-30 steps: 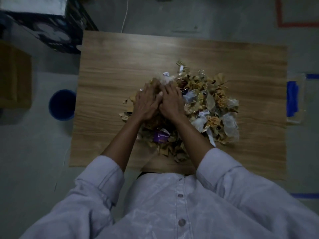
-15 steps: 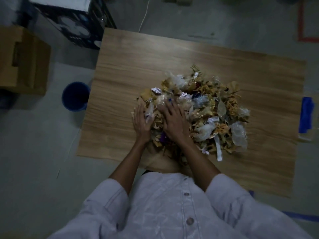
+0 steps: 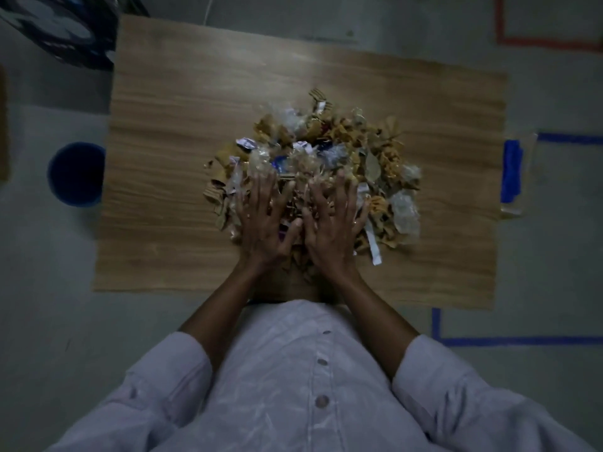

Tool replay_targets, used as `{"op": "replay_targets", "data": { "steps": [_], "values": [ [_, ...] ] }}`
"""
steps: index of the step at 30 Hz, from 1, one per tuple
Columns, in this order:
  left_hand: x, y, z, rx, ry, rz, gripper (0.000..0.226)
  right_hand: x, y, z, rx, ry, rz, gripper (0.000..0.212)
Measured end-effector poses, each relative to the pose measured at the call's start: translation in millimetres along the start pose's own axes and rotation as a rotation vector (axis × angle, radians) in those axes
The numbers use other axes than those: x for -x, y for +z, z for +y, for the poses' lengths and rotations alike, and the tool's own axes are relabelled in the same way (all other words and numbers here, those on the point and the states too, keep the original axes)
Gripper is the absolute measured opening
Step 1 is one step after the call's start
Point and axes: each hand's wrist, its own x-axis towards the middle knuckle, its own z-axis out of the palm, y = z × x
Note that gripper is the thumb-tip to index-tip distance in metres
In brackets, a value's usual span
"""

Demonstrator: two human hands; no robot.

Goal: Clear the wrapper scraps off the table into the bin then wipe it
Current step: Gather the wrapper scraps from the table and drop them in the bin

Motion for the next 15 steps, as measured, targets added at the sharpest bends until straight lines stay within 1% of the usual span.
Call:
{"op": "replay_targets", "data": {
  "steps": [1, 3, 5, 8, 10, 11, 13, 15],
  "values": [
    [2, 6, 1, -0.046, 0.009, -0.059, 0.067, 2, 6, 6, -0.015, 0.025, -0.038, 0.055],
    [3, 13, 0, -0.097, 0.009, -0.136, 0.067, 0, 16, 14, -0.034, 0.005, -0.103, 0.054],
    [0, 10, -1, -0.085, -0.006, -0.121, 0.067, -5, 16, 15, -0.047, -0.020, -0.112, 0.052],
    [-4, -6, 8, -0.048, 0.023, -0.003, 0.065, -6, -2, 9, -0.093, -0.007, 0.002, 0.049],
    [-4, -12, 17, -0.044, 0.064, 0.030, 0.065, 6, -12, 9, -0.088, 0.014, 0.090, 0.049],
    [-3, -12, 21, -0.049, 0.087, 0.026, 0.066, 13, -12, 11, -0.078, 0.040, 0.104, 0.050],
    [0, -4, 22, -0.085, 0.126, -0.035, 0.067, 22, -4, 18, -0.098, 0.101, 0.065, 0.052],
    [4, 10, 16, -0.135, 0.139, -0.143, 0.067, 24, 9, 30, -0.168, 0.087, -0.055, 0.053]
  ]
}}
